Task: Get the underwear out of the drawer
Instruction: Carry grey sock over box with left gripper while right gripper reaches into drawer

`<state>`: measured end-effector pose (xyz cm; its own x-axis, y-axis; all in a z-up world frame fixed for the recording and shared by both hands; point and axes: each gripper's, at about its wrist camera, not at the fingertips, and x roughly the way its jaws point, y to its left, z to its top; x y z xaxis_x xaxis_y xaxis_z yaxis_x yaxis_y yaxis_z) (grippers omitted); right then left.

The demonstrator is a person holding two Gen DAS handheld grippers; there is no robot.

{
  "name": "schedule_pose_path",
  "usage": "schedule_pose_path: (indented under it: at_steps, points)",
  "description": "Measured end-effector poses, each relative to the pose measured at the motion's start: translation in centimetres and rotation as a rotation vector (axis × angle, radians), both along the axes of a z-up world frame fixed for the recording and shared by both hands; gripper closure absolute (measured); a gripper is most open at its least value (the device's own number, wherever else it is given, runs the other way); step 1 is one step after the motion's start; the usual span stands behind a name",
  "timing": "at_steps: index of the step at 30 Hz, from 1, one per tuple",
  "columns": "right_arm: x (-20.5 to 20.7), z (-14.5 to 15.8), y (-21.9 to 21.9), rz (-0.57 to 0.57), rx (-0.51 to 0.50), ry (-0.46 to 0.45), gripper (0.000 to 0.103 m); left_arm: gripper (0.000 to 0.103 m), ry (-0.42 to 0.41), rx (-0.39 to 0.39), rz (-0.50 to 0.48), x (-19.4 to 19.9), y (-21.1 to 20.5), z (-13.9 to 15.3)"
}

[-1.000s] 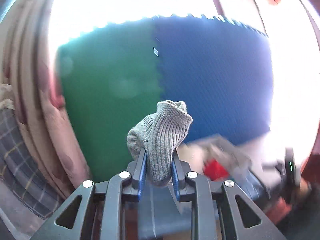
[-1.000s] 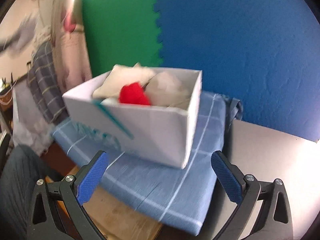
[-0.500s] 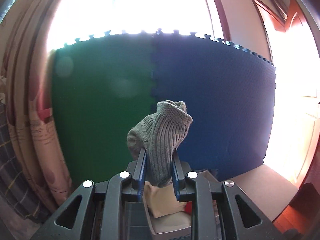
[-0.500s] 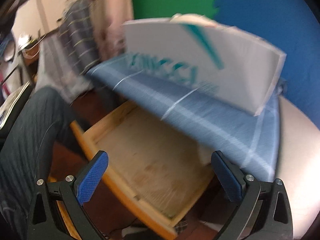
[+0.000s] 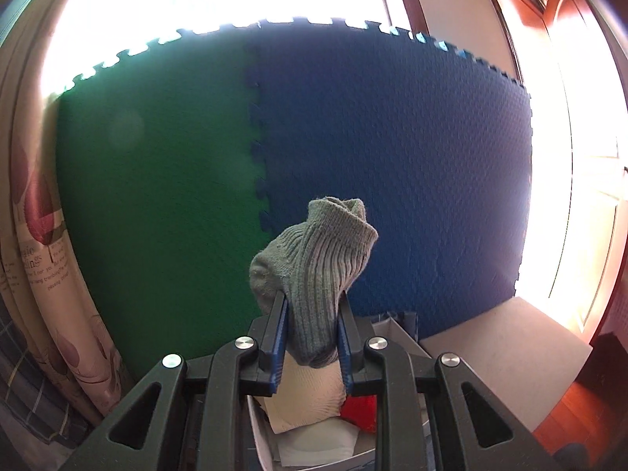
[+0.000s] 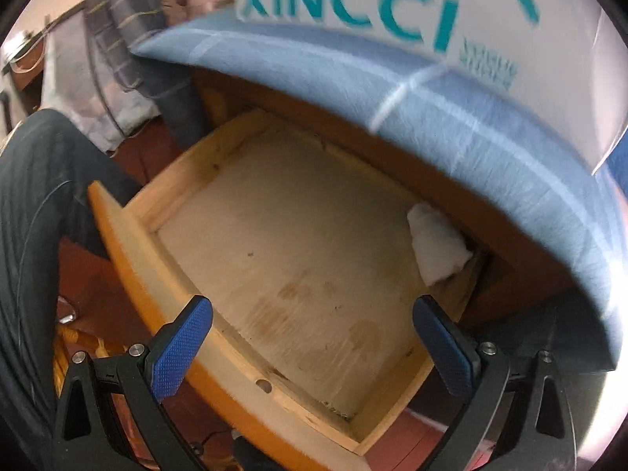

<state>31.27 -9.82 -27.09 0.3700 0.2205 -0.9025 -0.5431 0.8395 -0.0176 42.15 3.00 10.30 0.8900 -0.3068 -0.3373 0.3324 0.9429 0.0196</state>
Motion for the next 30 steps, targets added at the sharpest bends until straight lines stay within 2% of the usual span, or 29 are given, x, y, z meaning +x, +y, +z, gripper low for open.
schedule_pose_path:
  at_steps: [2, 5, 9, 12, 17, 20, 24, 28, 30]
  points:
    - [0.0, -0.6, 0.5, 0.031, 0.023, 0.003, 0.002, 0.081, 0.008, 0.017, -0.011, 0.2, -0.7, -0.7]
    - [0.7, -1.5, 1.0, 0.048, -0.010, 0.026, 0.002, 0.081, 0.032, 0.038, -0.024, 0.5, -1.6, -2.0]
    - [2.6, -2.8, 0.2, 0.023, 0.015, 0.057, 0.002, 0.081, 0.060, 0.092, -0.041, 0.8, -3.2, -3.6]
    - [4.0, -3.9, -0.2, 0.013, -0.015, 0.073, 0.002, 0.081, 0.080, 0.109, -0.047, 0.9, -4.0, -4.5]
    - [5.1, -5.0, 0.5, 0.049, -0.104, 0.018, 0.002, 0.081, 0.099, 0.115, -0.006, 1.9, -4.9, -5.4]
    - [5.4, -6.0, 1.3, 0.080, -0.170, -0.001, 0.002, 0.081, 0.106, 0.142, 0.001, 2.2, -5.7, -6.4]
    - [4.9, -7.2, 2.8, 0.176, -0.250, -0.048, 0.002, 0.081, 0.124, 0.172, -0.007, 2.4, -6.7, -7.3]
    - [4.7, -8.7, 4.7, 0.236, -0.410, -0.168, 0.003, 0.081, 0.135, 0.200, -0.017, 2.6, -7.2, -8.3]
    - [4.0, -10.5, 5.6, 0.298, -0.539, -0.209, 0.003, 0.081, 0.138, 0.223, -0.024, 2.6, -7.6, -8.9]
